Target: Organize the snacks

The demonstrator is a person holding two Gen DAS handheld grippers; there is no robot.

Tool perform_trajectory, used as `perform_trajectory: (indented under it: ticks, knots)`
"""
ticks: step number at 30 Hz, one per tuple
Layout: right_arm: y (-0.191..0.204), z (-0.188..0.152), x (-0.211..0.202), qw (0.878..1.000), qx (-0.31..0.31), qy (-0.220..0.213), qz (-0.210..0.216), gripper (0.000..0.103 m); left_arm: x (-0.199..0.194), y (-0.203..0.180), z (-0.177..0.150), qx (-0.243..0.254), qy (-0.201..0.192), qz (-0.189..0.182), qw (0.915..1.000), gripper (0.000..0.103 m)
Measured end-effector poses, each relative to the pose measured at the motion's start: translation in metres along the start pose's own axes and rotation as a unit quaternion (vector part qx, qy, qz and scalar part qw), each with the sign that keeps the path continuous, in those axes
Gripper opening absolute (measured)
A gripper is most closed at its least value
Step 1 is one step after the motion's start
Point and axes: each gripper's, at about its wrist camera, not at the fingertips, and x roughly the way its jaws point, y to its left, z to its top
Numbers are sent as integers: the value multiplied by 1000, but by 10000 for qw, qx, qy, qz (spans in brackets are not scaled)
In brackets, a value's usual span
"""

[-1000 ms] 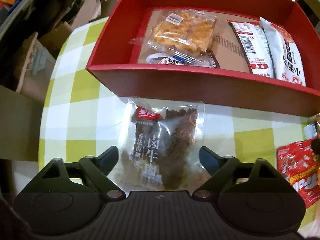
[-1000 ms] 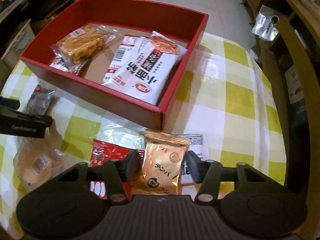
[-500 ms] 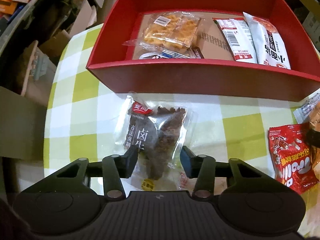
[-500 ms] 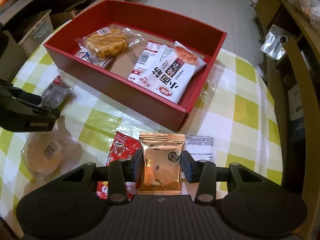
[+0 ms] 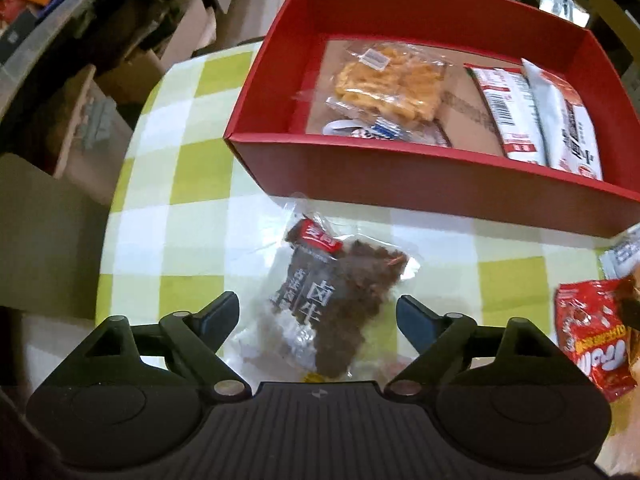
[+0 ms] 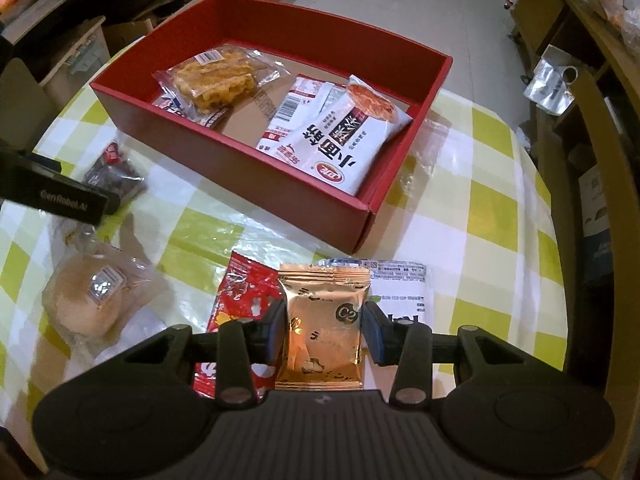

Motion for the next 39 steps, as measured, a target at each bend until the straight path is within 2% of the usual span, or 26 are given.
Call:
perform_trajectory:
  ticks: [2,3,5,9,16,18,22,25,26,27,28,30,33,36,39]
  knots:
    - [0,1,2,10000,16,1,-3,49,10,7,4,-152,124,10,9998,92]
    - [0,2,2,10000,22,2,9,49,14,11,6,-227,169,-92,9996,96]
    - [1,4,3,10000,17,2,21,49,15,11,10,-250,147,-241,9993,96]
    - [2,5,6,10000,-32,40,30,49,17,3,16,38,-10,-182,9998,97]
    - [3,8,8,10000,-3,34,46,49,12,-26,9,646,-182,194,9976,98]
    - [5,8,8,10000,-48,42,38,49,16,-23,11,495,-141,124,9986,103]
    - [8,5,11,9999,-123,93,50,49,23,-18,16,298,-53,-94,9995,103]
    - [6,7,10,9999,-89,70,86,49,23,-19,17,334,-93,-117,9993,103]
    - [6,7,9,9999,-80,59,78,49,23,-19,17,323,-88,-127,9994,101]
    - [5,8,9,9999,-66,52,78,49,22,-18,17,289,-79,-204,9993,93]
    - [5,8,8,9999,-47,42,87,49,18,-20,15,267,-74,-293,9992,89]
    - [5,9,6,9999,-29,8,97,49,12,-22,14,317,-111,-273,9991,78]
    - [5,9,2,9999,-21,-63,115,49,4,-29,10,369,-179,-139,9991,71]
    - [4,10,-1,9999,-10,-122,109,49,-4,-26,10,271,-245,-209,9991,61]
    - [5,10,-2,9998,-58,-137,125,49,-14,-22,9,183,-301,-296,9989,54]
